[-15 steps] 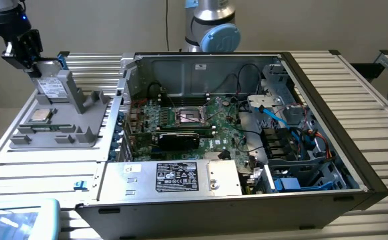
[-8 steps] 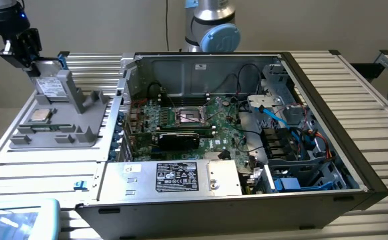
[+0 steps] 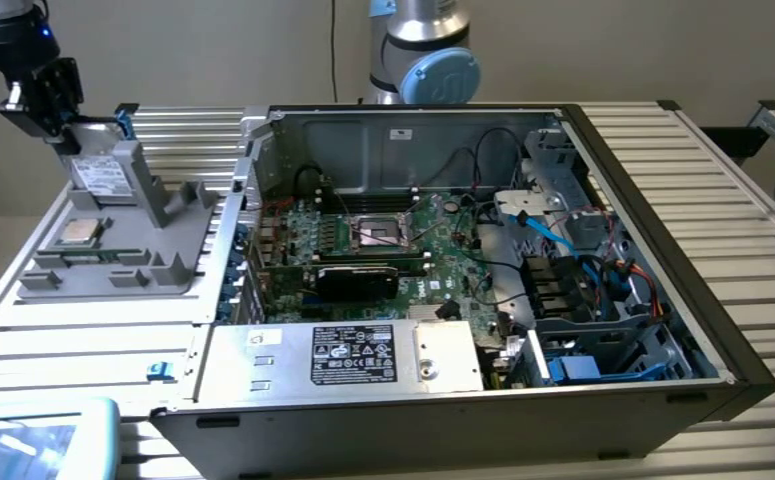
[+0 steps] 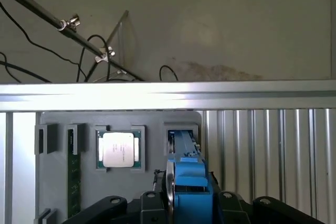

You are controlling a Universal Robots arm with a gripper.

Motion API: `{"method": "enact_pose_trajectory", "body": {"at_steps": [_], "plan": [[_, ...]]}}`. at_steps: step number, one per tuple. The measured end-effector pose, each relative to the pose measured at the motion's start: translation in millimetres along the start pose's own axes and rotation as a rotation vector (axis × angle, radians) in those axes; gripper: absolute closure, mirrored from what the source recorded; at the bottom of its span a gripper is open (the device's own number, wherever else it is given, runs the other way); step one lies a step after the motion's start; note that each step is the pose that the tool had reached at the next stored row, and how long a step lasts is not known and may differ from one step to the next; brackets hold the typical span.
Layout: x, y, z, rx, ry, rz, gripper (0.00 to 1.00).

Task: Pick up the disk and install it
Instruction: 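Pick up the disk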

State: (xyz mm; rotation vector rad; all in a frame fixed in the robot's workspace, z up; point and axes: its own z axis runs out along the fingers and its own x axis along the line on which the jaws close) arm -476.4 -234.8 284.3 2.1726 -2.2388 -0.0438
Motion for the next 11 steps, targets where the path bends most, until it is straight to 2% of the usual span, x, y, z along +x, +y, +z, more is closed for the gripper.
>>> {"method": "enact_pose_trajectory", "body": {"at_steps": [2, 3, 4, 11], "plan": [[0.0, 0.0, 0.3, 0.0, 0.0, 0.0, 0.55], [0.0, 0.0, 0.4, 0.0, 0.0, 0.0, 0.55], [0.0, 0.0, 0.6, 0.0002, -0.0001, 0.0, 0.48], [0.0, 0.0, 0.7, -0.0002, 0.0002, -0.006, 0.48]]}}
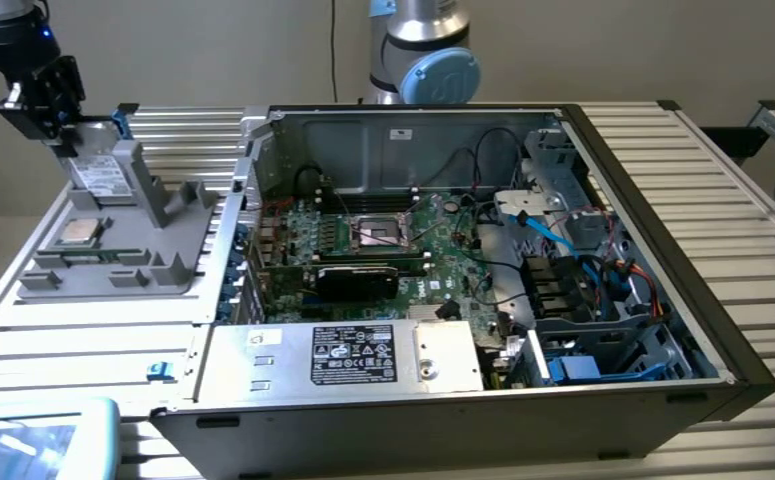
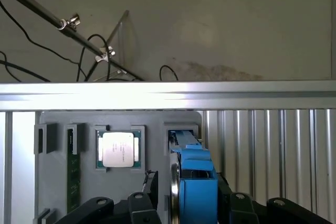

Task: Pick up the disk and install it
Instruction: 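Pick up the disk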

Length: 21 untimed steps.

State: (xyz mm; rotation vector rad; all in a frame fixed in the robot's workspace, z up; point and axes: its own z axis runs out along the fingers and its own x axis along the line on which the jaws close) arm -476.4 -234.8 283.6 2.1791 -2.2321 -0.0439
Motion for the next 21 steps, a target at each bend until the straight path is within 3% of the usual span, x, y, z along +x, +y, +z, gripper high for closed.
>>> {"method": "enact_pose_trajectory", "body": {"at_steps": [21], "plan": [[0.3, -0.1, 0.9, -0.007, -0.0037, -0.002, 0.48]]}}
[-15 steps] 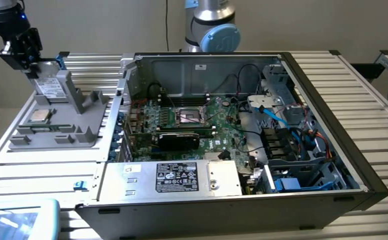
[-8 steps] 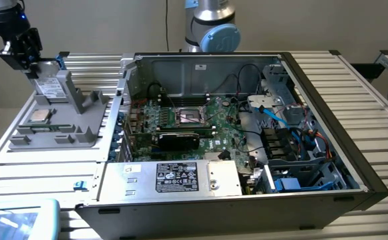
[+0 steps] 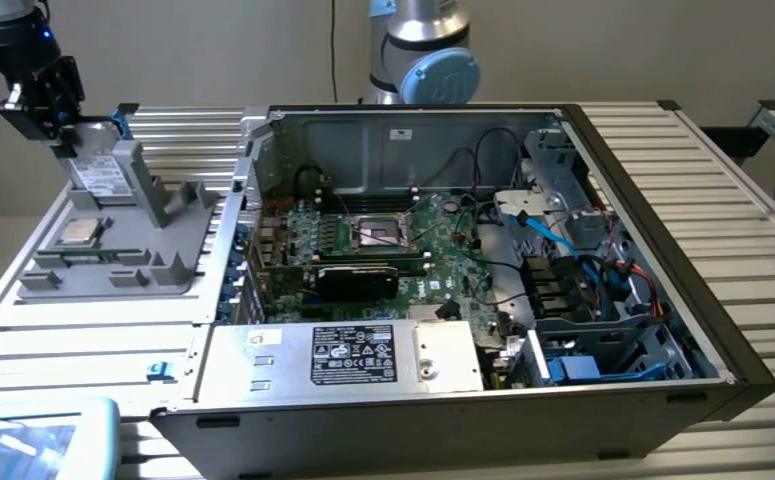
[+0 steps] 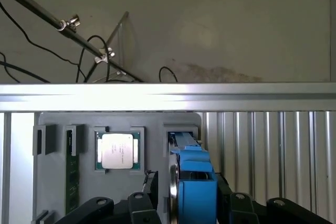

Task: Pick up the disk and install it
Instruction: 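Pick up the disk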

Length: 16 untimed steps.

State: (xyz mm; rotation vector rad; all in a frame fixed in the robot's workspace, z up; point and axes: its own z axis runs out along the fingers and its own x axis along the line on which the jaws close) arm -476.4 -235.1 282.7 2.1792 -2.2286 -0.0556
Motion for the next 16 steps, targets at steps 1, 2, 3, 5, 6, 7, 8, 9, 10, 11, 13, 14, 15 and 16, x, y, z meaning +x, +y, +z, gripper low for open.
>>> {"method": "enact_pose_trajectory", "body": {"at_steps": [1, 2, 3, 5, 6, 7, 8, 9, 10, 11, 13, 14, 15, 16], "plan": [[0.0, 0.0, 0.0, -0.0001, 0.0, -0.001, 0.48], [0.0, 0.0, 0.0, -0.0005, 0.0001, -0.002, 0.48], [0.0, -0.1, 0.0, -0.0008, 0.0002, -0.003, 0.48], [0.0, -0.2, 0.0, -0.0015, 0.0002, -0.003, 0.48], [0.0, -0.2, 0.0, -0.0018, 0.0003, -0.003, 0.48], [-0.1, -0.3, 0.1, -0.0019, 0.001, -0.003, 0.48], [-0.1, -0.3, 0.1, -0.0022, 0.0018, -0.003, 0.48], [-0.3, -0.3, 0.1, -0.0024, 0.0033, -0.003, 0.48], [-0.6, -0.3, 0.1, -0.0024, 0.0056, -0.003, 0.48], [-0.9, -0.2, 0.2, -0.0023, 0.0068, -0.003, 0.48], [-2.3, -0.2, 0.4, -0.0024, 0.0098, -0.003, 0.48], [-2.8, -0.1, 0.6, -0.0023, 0.0104, -0.002, 0.48], [-2.8, -0.2, 0.8, -0.0024, 0.0105, -0.003, 0.48], [-2.8, -0.2, 1.0, -0.0024, 0.0106, -0.003, 0.48]]}}
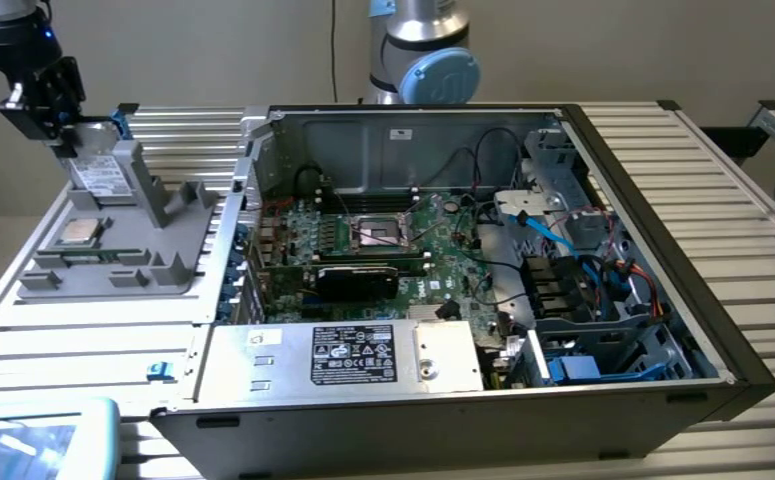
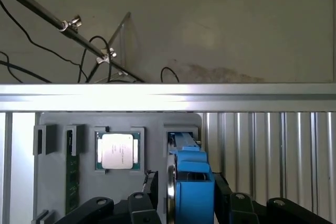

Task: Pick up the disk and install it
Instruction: 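Pick up the disk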

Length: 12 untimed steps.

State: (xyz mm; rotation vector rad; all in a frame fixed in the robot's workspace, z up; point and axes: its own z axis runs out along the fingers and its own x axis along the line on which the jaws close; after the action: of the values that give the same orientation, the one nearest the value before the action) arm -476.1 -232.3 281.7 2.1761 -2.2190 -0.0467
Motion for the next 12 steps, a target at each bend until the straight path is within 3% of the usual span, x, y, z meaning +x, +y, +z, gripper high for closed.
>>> {"method": "enact_pose_trajectory", "body": {"at_steps": [12], "plan": [[-0.1, -0.1, 3.1, 0.0002, 0.0, 0.0, 0.5]]}}
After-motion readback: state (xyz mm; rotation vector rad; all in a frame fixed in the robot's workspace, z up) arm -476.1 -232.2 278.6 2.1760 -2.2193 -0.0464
